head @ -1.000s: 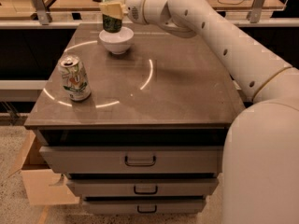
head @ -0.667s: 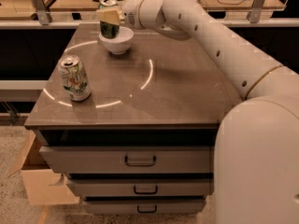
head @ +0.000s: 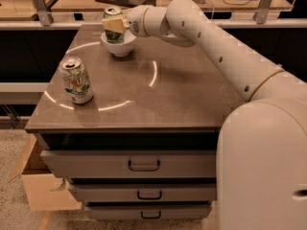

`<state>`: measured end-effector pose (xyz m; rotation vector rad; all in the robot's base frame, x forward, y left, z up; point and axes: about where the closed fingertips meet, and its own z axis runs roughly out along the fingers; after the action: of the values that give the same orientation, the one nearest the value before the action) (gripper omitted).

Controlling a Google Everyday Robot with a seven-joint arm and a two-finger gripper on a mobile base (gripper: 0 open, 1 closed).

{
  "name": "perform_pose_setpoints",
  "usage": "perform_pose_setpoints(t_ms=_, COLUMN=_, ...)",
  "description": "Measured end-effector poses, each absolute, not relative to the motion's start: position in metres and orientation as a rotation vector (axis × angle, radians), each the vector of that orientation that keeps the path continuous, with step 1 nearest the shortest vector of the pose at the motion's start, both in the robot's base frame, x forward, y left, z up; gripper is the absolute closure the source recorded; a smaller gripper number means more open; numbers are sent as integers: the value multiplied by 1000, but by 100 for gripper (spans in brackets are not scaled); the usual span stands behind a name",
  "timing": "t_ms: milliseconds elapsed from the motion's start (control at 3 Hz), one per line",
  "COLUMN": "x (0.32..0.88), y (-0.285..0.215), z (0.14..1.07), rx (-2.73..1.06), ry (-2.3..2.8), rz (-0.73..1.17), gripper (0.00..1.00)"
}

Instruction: Place green can into white bowl

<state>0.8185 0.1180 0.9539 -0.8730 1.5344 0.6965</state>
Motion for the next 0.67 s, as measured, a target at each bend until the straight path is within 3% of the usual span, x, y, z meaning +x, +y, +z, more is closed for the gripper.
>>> perform_pose_setpoints(t_ms=333, x=820, y=110, z=943, rx=-881, ry=1543, rz=687, gripper=13)
perform_pose_setpoints(t_ms=667, x=819, y=96, z=941, rx=-871, ry=1548, rz=674, gripper=0)
